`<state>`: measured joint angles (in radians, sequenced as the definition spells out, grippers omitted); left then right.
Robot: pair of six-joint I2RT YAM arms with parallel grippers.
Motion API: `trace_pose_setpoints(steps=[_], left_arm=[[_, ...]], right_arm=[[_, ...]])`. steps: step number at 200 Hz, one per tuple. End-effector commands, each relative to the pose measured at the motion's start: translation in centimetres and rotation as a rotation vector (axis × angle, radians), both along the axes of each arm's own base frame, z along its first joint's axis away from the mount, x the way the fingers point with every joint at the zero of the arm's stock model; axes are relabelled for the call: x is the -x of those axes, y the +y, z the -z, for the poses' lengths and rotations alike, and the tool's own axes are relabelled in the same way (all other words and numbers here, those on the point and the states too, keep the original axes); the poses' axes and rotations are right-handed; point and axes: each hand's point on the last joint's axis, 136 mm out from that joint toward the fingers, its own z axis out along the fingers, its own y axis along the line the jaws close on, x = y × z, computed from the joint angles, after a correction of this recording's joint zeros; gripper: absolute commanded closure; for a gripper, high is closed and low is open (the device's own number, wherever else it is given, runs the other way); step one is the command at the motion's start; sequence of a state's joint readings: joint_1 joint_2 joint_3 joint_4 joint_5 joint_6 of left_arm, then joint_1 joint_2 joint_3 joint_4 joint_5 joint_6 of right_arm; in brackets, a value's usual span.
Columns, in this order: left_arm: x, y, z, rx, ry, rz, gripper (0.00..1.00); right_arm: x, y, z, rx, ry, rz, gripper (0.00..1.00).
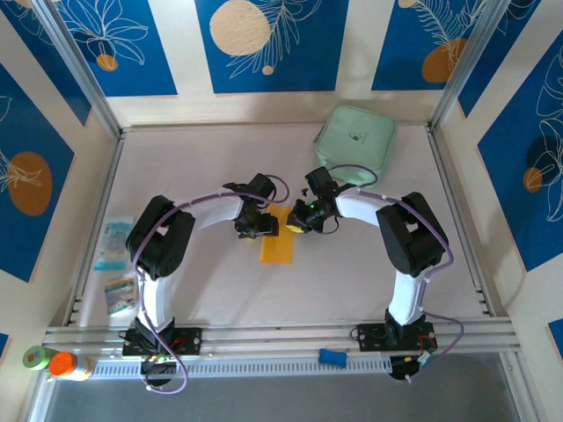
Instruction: Fold a paper plane with a square sheet of paper (pick it up from the middle)
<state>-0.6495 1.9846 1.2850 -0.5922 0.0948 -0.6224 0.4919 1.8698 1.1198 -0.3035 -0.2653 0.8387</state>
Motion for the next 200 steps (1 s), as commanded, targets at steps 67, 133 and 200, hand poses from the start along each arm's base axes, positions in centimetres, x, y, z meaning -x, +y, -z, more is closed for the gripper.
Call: trace_pose_setpoints(steps=[67, 133, 200], left_arm=[[5.8, 3.2, 7.5, -0.162, 0.231, 0.018, 0.34], [5.2, 2.5, 6.2, -0.130, 0.208, 0.013, 0.34], [-1.2, 0.4, -5.5, 0.029, -0.121, -0.069, 0.34]], right_arm=[[0.8, 0.7, 1.5, 0.007, 0.064, -0.034, 0.89], [2.4, -2.2, 5.4, 0.144, 0.137, -0.029, 0.91], [3.1, -4.0, 7.9, 0.219, 0.148, -0.116, 0.92]])
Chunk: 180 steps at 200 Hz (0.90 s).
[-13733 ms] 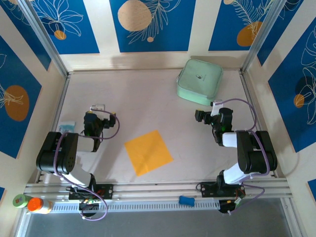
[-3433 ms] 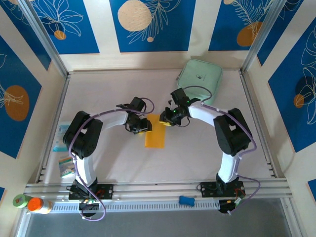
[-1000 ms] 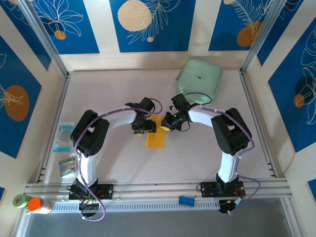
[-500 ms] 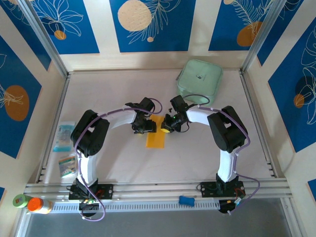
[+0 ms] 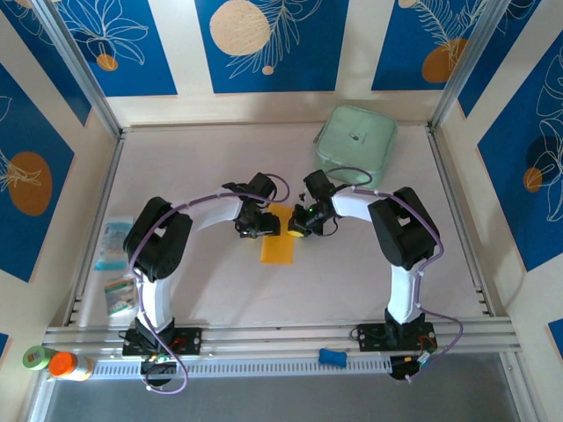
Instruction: Fold a paper plane with a square sheet of paper (pick it up from the middle)
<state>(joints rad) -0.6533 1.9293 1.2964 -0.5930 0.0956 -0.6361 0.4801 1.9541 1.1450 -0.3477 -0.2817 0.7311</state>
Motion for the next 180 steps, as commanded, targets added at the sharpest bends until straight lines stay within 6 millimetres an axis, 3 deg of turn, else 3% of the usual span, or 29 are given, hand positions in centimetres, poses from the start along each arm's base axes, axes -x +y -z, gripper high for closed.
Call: trace_pose_setpoints(steps=[1, 21, 58, 82, 116, 141, 180], left_arm=[[-0.7, 1.0, -3.3, -0.008, -0.077, -0.061, 0.34], [-1.3, -0.2, -5.9, 0.088, -0.142, -0.062, 0.36], [0.0, -4.2, -7.1, 0.324, -0.073, 0.020, 0.50], [0.6, -5.4, -6.4, 0.380, -0.010, 0.040, 0.60], [1.0, -5.2, -4.2, 0.324, 0.060, 0.039, 0.74], [1.3, -5.2, -3.0, 0.317, 0.101, 0.037, 0.79], [0.7, -4.9, -2.7, 0.333, 0.111, 0.038, 0.82]], right_arm=[[2.6, -3.5, 5.2, 0.186, 0.107, -0.039, 0.92], [2.7, -3.7, 5.5, 0.203, 0.104, -0.071, 0.92], [2.7, -4.1, 6.0, 0.228, 0.105, -0.091, 0.92], [2.6, -4.1, 6.1, 0.233, 0.107, -0.088, 0.92], [2.6, -4.1, 6.3, 0.242, 0.116, -0.084, 0.92], [2.8, -4.3, 6.4, 0.251, 0.123, -0.083, 0.93], [2.8, -4.5, 6.5, 0.265, 0.127, -0.095, 0.93]])
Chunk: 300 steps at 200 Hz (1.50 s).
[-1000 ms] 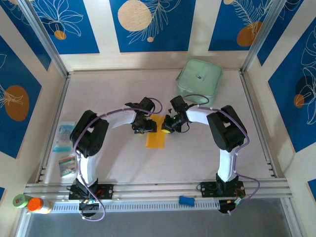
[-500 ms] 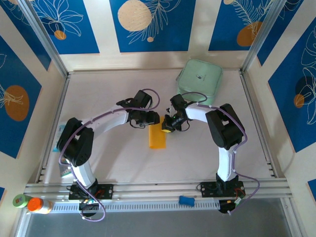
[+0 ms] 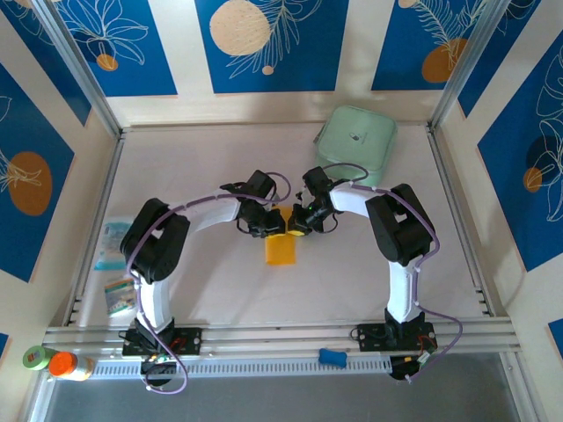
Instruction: Fold a paper plane with a square sheet of paper (pick it up from the middle)
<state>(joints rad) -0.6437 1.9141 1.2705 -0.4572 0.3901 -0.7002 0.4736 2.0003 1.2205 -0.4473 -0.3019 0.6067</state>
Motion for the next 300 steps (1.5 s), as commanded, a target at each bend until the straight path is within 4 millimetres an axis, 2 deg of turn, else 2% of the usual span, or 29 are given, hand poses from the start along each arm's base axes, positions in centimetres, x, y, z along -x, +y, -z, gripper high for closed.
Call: trace_pose_setpoints(steps=[1, 86, 136, 156, 168, 187, 209, 228, 268, 300], left_arm=[[-0.4, -0.1, -0.6, 0.031, 0.015, 0.013, 0.82], [0.2, 2.7, 2.9, -0.002, 0.065, -0.013, 0.83], [1.7, 6.5, 5.2, -0.049, 0.104, -0.035, 0.82], [2.1, 8.0, 5.2, -0.072, 0.112, -0.049, 0.82], [1.9, 8.4, 4.3, -0.070, 0.092, -0.050, 0.82], [1.4, 7.8, 2.0, -0.026, 0.042, -0.043, 0.82], [0.3, 5.7, -0.8, 0.103, -0.015, -0.053, 0.82], [-0.2, 3.5, -1.7, 0.192, -0.033, -0.053, 0.82], [0.6, 1.8, 0.9, 0.189, 0.037, -0.053, 0.82], [2.5, 2.9, 3.2, 0.111, 0.095, -0.039, 0.82]], right_arm=[[2.8, -4.6, 6.4, 0.259, 0.114, 0.005, 0.93], [3.1, -5.1, 6.7, 0.276, 0.136, 0.006, 0.93], [3.3, -5.5, 6.9, 0.302, 0.150, 0.002, 0.93], [3.3, -5.7, 7.0, 0.318, 0.151, -0.004, 0.93], [3.2, -5.7, 7.0, 0.321, 0.149, -0.004, 0.93], [3.2, -5.7, 6.9, 0.322, 0.145, -0.010, 0.93], [3.1, -5.6, 6.9, 0.322, 0.144, -0.012, 0.93], [3.2, -5.5, 6.9, 0.324, 0.148, -0.012, 0.93], [3.4, -5.4, 7.0, 0.325, 0.153, -0.010, 0.93], [3.4, -5.4, 7.1, 0.331, 0.162, -0.005, 0.93]])
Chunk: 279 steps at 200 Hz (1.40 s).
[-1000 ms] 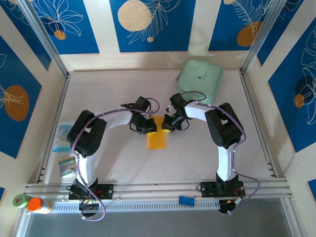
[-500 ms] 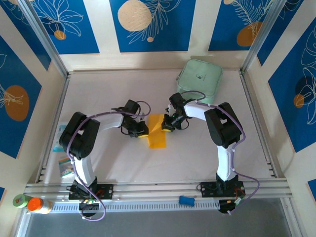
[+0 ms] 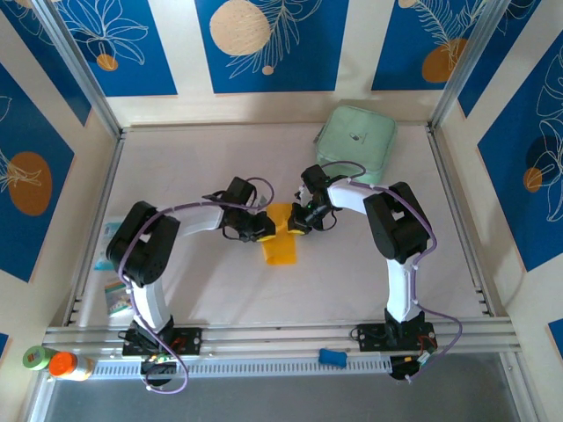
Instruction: Fold a paper plane with a square sheet of paper (pick it up from the middle)
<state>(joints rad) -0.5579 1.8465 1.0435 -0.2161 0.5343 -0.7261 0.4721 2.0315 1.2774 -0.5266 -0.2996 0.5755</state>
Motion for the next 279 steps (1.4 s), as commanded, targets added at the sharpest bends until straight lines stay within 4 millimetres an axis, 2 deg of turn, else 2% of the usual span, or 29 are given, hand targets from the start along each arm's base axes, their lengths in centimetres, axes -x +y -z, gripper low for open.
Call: trace_pose_setpoints(steps=[1, 36, 54, 69, 84, 107, 129, 158, 185, 217, 251, 279], left_arm=[[2.0, 0.9, 2.2, -0.047, 0.074, 0.016, 0.82], [6.1, 4.7, 4.4, -0.209, 0.152, 0.093, 0.83], [7.3, 6.7, 4.2, -0.255, 0.161, 0.106, 0.82], [7.4, 7.2, 3.1, -0.245, 0.145, 0.096, 0.82], [6.6, 6.3, 1.4, -0.194, 0.103, 0.079, 0.82], [4.8, 3.4, -1.5, -0.050, 0.028, 0.027, 0.83], [3.2, 1.3, -2.4, 0.007, -0.052, -0.025, 0.85], [2.6, -0.7, -1.3, 0.044, -0.032, -0.051, 0.85], [3.6, -1.5, 0.6, 0.020, 0.013, -0.023, 0.85], [5.2, 0.4, 2.9, -0.069, 0.042, -0.006, 0.86], [8.6, 3.3, 5.2, -0.174, 0.105, 0.031, 0.86], [11.1, 5.1, 6.0, -0.204, 0.150, 0.027, 0.86]], right_arm=[[3.4, -5.3, 7.0, 0.309, 0.128, 0.015, 0.93], [3.5, -5.5, 7.1, 0.319, 0.129, 0.015, 0.93], [3.5, -5.6, 7.2, 0.326, 0.128, 0.016, 0.93], [3.5, -5.7, 7.3, 0.329, 0.130, 0.017, 0.93], [3.6, -5.7, 7.4, 0.331, 0.131, 0.019, 0.93], [3.6, -5.8, 7.5, 0.332, 0.137, 0.020, 0.93], [3.7, -5.6, 7.4, 0.321, 0.139, 0.017, 0.94], [3.6, -5.5, 7.4, 0.318, 0.141, 0.022, 0.93], [3.7, -5.5, 7.5, 0.319, 0.145, 0.025, 0.94], [3.8, -5.6, 7.8, 0.321, 0.153, 0.034, 0.94], [4.0, -5.8, 8.2, 0.328, 0.165, 0.045, 0.94], [4.2, -6.1, 8.6, 0.336, 0.175, 0.053, 0.94]])
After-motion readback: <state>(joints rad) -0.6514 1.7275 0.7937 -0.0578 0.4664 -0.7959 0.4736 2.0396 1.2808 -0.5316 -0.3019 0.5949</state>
